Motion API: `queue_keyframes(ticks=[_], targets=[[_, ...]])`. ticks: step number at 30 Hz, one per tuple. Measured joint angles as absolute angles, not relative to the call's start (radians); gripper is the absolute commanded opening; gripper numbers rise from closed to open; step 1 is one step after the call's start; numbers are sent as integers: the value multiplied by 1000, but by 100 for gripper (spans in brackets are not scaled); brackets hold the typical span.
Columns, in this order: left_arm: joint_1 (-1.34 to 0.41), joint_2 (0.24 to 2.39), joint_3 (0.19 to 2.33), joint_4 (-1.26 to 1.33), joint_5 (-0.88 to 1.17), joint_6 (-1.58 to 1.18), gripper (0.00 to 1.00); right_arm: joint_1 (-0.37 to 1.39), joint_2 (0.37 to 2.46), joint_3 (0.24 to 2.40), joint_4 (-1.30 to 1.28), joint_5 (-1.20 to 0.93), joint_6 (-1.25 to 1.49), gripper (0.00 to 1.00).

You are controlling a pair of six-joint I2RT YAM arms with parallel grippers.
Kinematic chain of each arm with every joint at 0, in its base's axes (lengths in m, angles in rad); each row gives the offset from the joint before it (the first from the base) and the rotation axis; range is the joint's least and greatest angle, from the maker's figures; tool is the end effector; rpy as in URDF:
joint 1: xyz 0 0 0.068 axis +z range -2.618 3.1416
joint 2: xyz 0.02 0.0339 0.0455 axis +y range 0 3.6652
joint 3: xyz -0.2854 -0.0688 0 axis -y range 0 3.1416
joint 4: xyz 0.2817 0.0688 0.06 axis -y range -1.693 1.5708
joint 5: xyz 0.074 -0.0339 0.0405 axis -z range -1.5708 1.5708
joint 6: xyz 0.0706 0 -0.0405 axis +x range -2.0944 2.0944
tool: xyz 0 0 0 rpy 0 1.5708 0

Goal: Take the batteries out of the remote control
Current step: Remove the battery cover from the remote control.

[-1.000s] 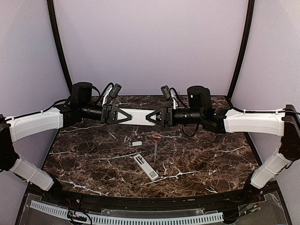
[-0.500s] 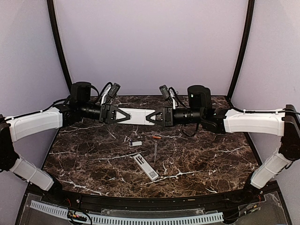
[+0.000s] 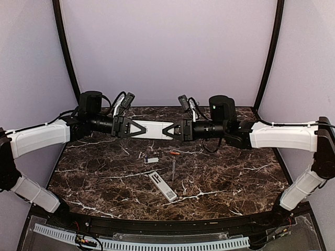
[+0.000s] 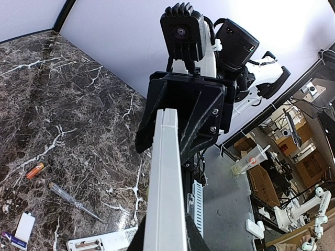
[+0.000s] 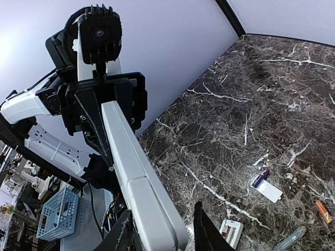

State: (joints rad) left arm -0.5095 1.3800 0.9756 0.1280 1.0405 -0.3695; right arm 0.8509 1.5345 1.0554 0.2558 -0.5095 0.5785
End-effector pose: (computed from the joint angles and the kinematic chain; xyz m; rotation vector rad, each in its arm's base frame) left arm 0.2793 -0.2258 0.3081 0.9200 1.7732 -1.5399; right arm 0.2507 0.3382 0.2921 -0.6770 1.9067 1.4262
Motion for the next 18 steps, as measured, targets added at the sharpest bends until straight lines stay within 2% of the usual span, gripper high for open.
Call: queue_keyframes(ticks=[11, 18], targets=[[-511, 1380, 978, 110, 1024, -364, 0, 838, 1518, 1037, 242, -471, 585, 37], [-511, 1380, 982, 106, 1018, -353, 0, 833, 1497, 1026, 236, -463, 584, 29]])
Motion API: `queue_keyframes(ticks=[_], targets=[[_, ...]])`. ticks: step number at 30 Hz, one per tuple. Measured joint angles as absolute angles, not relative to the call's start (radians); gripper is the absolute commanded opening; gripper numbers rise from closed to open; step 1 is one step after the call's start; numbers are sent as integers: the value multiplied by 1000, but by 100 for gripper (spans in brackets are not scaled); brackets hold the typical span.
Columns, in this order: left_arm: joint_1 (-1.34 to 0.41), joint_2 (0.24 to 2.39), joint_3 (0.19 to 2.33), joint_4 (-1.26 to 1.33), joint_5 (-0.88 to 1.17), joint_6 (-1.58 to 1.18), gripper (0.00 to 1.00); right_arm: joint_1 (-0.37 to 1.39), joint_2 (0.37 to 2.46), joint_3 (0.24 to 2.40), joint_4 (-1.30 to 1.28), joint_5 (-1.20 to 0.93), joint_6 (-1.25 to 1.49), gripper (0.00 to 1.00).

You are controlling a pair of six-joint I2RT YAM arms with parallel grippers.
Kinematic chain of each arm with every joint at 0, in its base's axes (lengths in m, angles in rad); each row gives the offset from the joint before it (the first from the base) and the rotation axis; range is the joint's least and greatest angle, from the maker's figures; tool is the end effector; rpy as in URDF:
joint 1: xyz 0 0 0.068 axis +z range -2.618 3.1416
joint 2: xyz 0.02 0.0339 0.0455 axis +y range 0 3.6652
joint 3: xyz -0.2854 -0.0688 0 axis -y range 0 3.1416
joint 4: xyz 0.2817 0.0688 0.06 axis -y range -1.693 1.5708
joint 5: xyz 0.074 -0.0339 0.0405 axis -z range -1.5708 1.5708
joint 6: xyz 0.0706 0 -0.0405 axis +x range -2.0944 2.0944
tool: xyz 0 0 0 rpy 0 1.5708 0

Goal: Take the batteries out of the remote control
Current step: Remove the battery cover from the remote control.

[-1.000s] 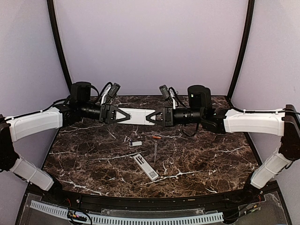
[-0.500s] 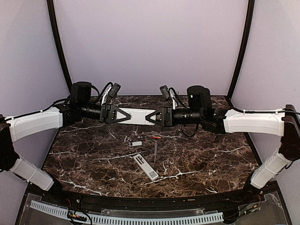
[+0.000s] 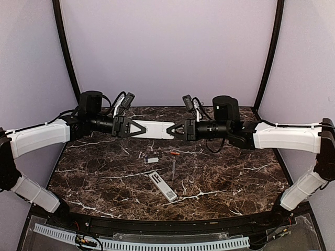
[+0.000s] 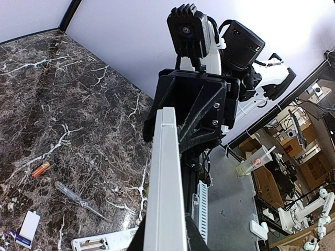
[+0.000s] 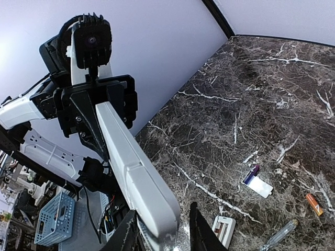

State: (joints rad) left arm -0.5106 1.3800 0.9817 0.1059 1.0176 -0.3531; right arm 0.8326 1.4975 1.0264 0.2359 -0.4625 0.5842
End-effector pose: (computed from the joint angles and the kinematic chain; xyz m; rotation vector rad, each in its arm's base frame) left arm 0.2805 -0.2260 0.3077 0.9110 1.7856 -1.5142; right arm 0.2531 0.3250 0.2918 -0.6128 1.9276 1.3760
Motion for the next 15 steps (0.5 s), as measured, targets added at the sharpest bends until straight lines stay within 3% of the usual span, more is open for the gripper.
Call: queue_keyframes(ticks=[15], targets=[[-511, 1379, 998, 30, 962, -307, 0, 827, 1495, 1021, 228, -435, 603, 18]])
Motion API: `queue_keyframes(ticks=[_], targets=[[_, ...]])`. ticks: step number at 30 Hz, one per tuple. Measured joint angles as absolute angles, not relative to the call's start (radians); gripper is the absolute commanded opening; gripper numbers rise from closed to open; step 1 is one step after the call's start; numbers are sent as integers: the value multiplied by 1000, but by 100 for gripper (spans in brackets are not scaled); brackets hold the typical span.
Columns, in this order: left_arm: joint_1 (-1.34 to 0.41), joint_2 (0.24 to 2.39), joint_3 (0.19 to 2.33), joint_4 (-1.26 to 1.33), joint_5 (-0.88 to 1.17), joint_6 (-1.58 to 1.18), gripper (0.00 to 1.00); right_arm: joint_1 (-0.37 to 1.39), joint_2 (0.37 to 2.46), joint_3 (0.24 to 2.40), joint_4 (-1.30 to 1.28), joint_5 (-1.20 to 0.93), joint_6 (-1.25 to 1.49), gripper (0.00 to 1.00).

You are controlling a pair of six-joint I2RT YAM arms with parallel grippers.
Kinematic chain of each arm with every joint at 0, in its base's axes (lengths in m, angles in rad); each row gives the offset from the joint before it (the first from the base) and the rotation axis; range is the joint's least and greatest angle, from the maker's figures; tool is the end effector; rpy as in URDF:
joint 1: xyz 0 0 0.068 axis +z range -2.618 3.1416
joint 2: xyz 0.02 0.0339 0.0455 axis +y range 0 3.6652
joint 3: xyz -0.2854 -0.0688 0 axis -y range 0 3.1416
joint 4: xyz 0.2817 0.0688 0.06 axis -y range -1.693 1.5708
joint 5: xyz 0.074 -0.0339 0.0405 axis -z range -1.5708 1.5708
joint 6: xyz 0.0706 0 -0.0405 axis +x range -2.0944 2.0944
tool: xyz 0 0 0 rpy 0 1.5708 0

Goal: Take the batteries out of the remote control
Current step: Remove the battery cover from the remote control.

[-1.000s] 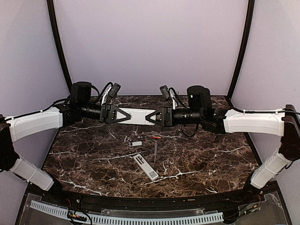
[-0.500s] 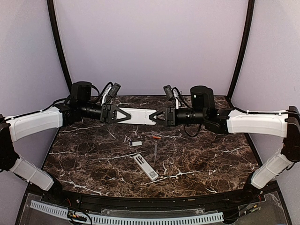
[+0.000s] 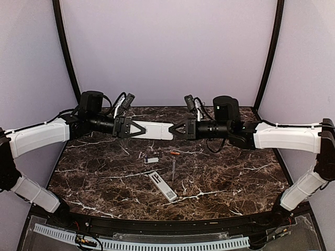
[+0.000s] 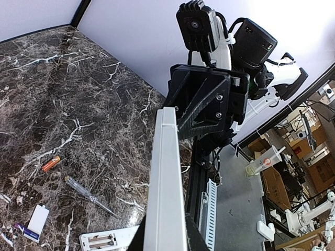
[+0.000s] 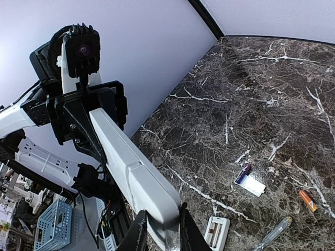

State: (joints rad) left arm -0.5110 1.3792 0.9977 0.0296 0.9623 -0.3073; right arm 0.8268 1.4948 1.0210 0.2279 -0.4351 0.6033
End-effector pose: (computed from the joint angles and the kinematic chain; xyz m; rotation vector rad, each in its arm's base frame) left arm 0.2829 -0.2250 0.3051 0.8893 1.8347 -1.4495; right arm 0.2559 0.3220 0.2893 -0.5663 1.9511 1.3581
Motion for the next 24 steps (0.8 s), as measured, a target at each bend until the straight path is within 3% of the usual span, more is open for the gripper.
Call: queue_keyframes(ticks=[24], targets=[[-514, 1379, 1014, -18, 904, -291, 0, 824, 1524, 1021, 278, -501, 647, 16]])
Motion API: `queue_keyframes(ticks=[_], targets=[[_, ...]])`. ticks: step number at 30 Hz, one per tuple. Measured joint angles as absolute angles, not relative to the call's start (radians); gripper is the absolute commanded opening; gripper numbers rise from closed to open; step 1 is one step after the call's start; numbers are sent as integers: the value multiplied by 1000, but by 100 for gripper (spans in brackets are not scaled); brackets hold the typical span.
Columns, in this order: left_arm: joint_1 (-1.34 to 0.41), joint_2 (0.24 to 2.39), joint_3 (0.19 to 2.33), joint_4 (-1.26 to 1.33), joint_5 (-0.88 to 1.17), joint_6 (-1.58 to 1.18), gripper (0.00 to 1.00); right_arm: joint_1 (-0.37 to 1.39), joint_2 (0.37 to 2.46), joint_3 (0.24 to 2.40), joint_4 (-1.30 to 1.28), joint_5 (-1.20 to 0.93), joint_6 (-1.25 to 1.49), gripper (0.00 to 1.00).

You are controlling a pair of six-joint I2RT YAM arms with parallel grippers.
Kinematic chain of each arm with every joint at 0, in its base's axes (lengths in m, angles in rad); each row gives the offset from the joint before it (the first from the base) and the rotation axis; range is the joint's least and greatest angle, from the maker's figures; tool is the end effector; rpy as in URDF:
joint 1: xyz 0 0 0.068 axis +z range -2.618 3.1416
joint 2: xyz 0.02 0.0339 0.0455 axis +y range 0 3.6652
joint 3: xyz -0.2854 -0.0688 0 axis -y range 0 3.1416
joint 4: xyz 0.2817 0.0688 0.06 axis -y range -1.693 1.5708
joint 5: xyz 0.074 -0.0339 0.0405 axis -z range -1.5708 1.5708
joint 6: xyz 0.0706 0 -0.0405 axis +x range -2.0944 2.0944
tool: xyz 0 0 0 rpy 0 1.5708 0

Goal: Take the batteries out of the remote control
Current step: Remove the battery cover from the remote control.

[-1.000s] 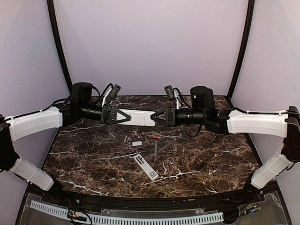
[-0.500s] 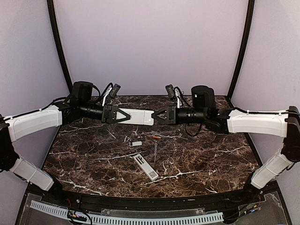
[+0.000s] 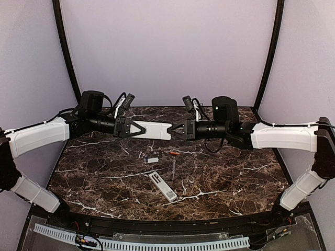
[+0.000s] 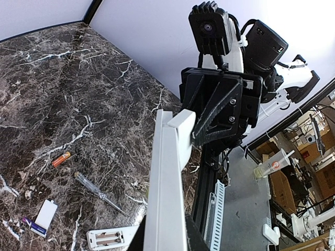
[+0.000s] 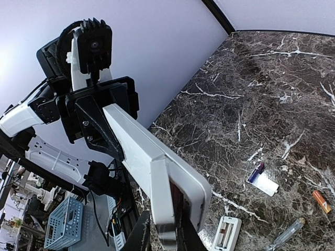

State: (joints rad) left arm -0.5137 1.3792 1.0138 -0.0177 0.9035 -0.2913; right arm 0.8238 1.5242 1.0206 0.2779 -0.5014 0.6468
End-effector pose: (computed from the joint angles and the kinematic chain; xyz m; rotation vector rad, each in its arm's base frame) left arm 0.2857 -0.2249 0.3051 0.8549 1.8751 -1.3922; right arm 0.2570 0.3274 0.2848 -0.5814 1.9505 1.4442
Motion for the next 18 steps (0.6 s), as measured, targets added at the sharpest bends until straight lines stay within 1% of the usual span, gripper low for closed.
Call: queue_keyframes(ticks=[7, 9, 15, 18], targets=[[-514, 1379, 1014, -18, 909, -295, 0, 824, 1531, 1021, 293, -513, 653, 13], [-514, 1379, 1014, -18, 909, -296, 0, 824, 1536, 1021, 297, -518, 654, 9], [-513, 1380, 1014, -25, 907, -300, 0, 824, 1541, 1021, 314, -528, 667, 4], [-513, 1380, 1014, -25, 907, -302, 0, 824, 1541, 1021, 317, -528, 672, 0]])
